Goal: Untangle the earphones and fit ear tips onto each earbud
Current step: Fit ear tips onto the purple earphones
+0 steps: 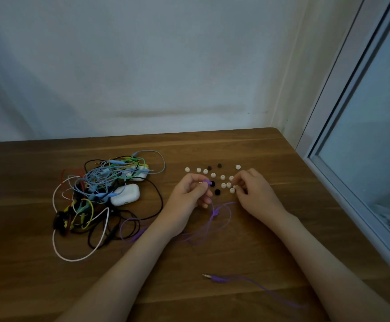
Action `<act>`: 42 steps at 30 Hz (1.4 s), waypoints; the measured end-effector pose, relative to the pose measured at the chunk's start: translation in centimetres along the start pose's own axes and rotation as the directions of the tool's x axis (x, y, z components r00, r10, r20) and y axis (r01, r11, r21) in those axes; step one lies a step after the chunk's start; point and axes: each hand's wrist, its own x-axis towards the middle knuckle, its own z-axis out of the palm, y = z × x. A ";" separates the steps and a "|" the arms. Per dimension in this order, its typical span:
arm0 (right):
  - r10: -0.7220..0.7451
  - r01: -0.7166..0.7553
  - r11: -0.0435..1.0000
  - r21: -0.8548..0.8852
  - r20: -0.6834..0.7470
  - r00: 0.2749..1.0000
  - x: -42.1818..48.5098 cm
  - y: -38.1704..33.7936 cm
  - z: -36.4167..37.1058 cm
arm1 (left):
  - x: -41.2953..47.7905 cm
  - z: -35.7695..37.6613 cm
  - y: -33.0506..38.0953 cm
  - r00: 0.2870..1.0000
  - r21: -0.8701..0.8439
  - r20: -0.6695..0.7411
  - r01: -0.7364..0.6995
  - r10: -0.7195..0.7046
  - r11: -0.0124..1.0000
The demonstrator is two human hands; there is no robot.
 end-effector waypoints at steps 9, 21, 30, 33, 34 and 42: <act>0.161 -0.120 0.780 0.614 -0.011 0.987 -1.6 -4.1 -0.6 | 0.2 0.0 -0.1 0.999 0.063 0.051 -0.002 -0.001 0.998; 0.243 -0.244 0.543 0.804 0.128 0.962 -2.1 -4.7 0.4 | -0.1 0.0 -0.1 0.996 0.026 0.089 -0.021 0.018 0.999; 0.244 -0.382 0.355 0.853 0.310 0.919 -1.7 -4.2 0.5 | -0.1 0.0 -0.1 0.996 0.050 0.087 -0.034 0.029 0.998; 0.239 -0.390 0.333 0.859 0.323 0.916 -1.6 -4.2 0.4 | 0.0 0.0 -0.2 0.996 0.069 0.078 -0.034 0.029 0.997; 0.242 -0.392 0.330 0.859 0.324 0.915 -1.6 -4.2 0.4 | 0.0 0.0 -0.2 0.996 0.079 0.081 -0.036 0.029 0.996; 0.249 -0.419 0.275 0.865 0.357 0.900 -1.6 -4.0 0.2 | 0.1 0.0 -0.4 0.997 0.138 0.071 -0.044 0.034 0.990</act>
